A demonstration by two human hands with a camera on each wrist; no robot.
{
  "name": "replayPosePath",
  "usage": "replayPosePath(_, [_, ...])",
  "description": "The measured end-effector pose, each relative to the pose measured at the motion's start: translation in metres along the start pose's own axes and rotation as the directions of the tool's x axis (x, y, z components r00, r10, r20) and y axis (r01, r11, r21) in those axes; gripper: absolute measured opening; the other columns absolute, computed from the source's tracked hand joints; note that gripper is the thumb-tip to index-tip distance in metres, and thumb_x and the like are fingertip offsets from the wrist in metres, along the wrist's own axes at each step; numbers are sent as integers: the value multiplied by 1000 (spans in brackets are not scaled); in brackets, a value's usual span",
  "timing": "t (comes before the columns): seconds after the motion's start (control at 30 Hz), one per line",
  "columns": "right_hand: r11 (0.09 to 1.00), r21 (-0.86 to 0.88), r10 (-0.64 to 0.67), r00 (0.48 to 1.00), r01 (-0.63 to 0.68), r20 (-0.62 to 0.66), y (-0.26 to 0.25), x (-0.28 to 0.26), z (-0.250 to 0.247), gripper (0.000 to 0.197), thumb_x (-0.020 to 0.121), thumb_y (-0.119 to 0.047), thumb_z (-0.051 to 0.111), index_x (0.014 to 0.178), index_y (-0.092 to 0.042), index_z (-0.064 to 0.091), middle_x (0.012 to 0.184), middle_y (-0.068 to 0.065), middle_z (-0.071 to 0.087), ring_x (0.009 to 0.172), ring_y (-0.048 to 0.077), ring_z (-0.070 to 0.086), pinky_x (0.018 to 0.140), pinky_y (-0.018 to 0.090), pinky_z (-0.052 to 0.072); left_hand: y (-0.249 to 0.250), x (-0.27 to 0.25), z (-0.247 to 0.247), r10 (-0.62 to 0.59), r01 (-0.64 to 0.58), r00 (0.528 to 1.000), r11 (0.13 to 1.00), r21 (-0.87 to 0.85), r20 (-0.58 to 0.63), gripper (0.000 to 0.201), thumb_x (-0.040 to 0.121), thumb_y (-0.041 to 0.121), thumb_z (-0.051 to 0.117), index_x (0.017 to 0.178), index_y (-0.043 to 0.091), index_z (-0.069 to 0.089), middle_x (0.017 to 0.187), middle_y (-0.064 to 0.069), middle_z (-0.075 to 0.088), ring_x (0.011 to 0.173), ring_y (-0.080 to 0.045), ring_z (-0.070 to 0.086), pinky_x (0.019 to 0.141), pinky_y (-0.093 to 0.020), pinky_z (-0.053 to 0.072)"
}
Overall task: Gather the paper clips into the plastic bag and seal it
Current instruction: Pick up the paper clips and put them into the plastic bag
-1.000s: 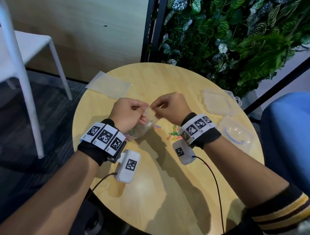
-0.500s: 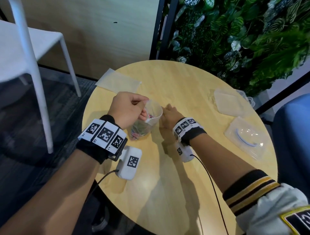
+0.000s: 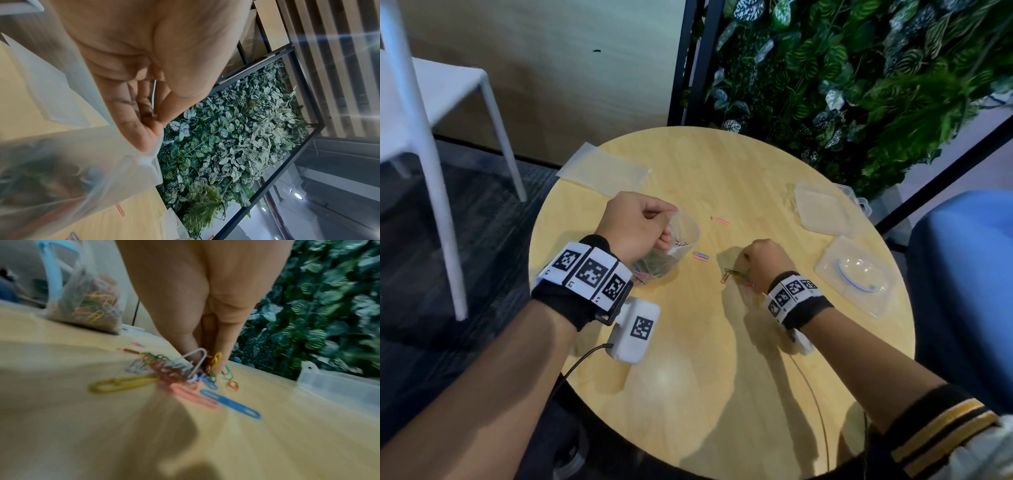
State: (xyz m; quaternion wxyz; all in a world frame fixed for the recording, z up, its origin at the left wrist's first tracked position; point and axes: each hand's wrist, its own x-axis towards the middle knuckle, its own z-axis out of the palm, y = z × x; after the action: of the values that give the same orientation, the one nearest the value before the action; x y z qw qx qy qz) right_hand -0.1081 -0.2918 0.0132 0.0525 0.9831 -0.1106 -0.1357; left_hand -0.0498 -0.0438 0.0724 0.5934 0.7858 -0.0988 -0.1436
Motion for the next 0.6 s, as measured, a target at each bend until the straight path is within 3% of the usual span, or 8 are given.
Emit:
replayPosePath(0.07, [974,204,105,994,-99,-20,15,2,-3,29,86,-4,55,108,-11,74,105,10,70,91,29,66,79,31,55,0,-1,4,2,-2,1000,1000,-2,12,17,95,9,61,99,17,75,75,-10,73,65,-26,72,75,-41,62])
replayPosePath(0.13, [876,454,206,977,-162,-48,26,3,-8,22,88,-8,60,102,-11,76,98,7,74,86,25,68,76,27,53,1,-2,7,0,1,1000,1000,-6,28,17,95,9,61,97,18,74,74,-9,72,63,-23,71,75,-41,62])
replayPosePath(0.17, [761,622,260,965,-183,-35,31,3,-12,17,87,-9,65,98,-11,78,93,6,75,83,23,69,76,27,54,1,-2,9,-2,3,999,1000,-9,33,16,95,9,61,96,19,74,74,-9,72,62,-22,71,75,-40,62])
replayPosePath(0.23, [352,916,316,946,-192,77,31,-2,-27,9,83,-7,73,91,-8,78,89,13,74,84,28,71,79,31,59,1,-2,10,-1,2,999,1000,-15,41,17,95,9,61,95,20,73,73,-10,72,62,-23,71,75,-41,62])
replayPosePath(0.27, [141,974,281,950,-178,133,28,-6,-37,9,82,-3,73,90,-4,76,90,17,73,86,30,70,78,31,60,1,-2,11,0,1,999,1000,-16,41,17,95,9,61,95,20,73,73,-10,72,63,-23,71,74,-41,62])
replayPosePath(0.33, [-72,980,133,972,-185,194,18,-11,-58,16,84,1,68,100,3,71,100,22,70,87,28,69,76,25,60,0,-2,12,-2,2,999,1000,-5,40,16,95,9,61,98,19,73,73,-10,72,64,-23,72,73,-39,62])
replayPosePath(0.5, [-185,954,-184,962,-236,203,-25,-16,-91,31,89,1,62,118,12,61,108,21,69,90,20,70,80,22,58,1,-3,13,-25,26,998,1000,-9,55,17,95,10,61,108,6,72,71,-10,70,61,-22,71,70,-36,62])
replayPosePath(0.6, [5,973,-199,953,-231,228,-52,-15,-93,25,87,-1,66,110,10,67,106,22,70,89,21,69,82,25,58,1,-3,13,-16,16,999,1000,13,49,17,95,12,62,109,8,71,73,-9,72,64,-25,73,73,-38,62])
